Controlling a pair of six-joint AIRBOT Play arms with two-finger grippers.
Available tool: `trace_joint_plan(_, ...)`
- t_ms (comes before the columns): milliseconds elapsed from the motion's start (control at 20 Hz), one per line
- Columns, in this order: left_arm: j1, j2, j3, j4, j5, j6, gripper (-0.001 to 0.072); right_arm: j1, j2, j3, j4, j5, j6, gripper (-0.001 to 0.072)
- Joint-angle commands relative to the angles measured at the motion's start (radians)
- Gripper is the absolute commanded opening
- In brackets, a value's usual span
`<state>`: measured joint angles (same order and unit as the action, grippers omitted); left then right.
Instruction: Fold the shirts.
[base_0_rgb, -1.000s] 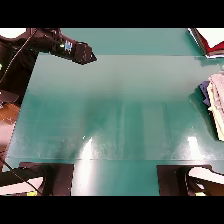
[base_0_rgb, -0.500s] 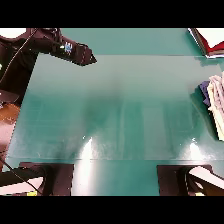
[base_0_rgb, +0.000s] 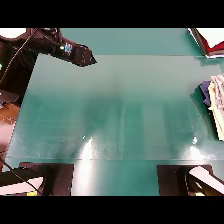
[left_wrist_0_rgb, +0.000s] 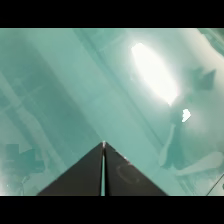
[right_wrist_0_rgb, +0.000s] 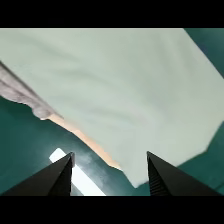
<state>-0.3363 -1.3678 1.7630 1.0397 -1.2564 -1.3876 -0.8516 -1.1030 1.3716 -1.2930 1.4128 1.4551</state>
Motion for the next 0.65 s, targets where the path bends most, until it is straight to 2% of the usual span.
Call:
trace_joint_plan(0, 0.000, 0.001, 0.000, 0.000, 0.007, 0.000, 0.0029, 0.147, 0.003, 0.071, 0.079, -0.004, 0.007, 0.0393)
trace_joint_plan(50, 0.000, 0.001, 0.000, 0.000, 0.012, 0.000, 0.0029, 0.203, 0.003, 0.095, 0.079, -0.003, 0.006, 0.0319)
trace_joint_plan(150, 0.000, 0.001, 0.000, 0.000, 0.013, 0.000, 0.0029, 0.322, 0.003, 0.137, 0.076, -0.006, 0.005, 0.0011)
trace_joint_plan(400, 0.000, 0.001, 0.000, -0.001, 0.012, 0.000, 0.0029, 0.558, 0.003, 0.190, 0.061, -0.058, 0.002, 0.0016)
trace_joint_plan(600, 0.000, 0.001, 0.000, -0.001, 0.017, 0.000, 0.0029, 0.635, 0.003, 0.189, 0.060, -0.061, 0.002, 0.0017)
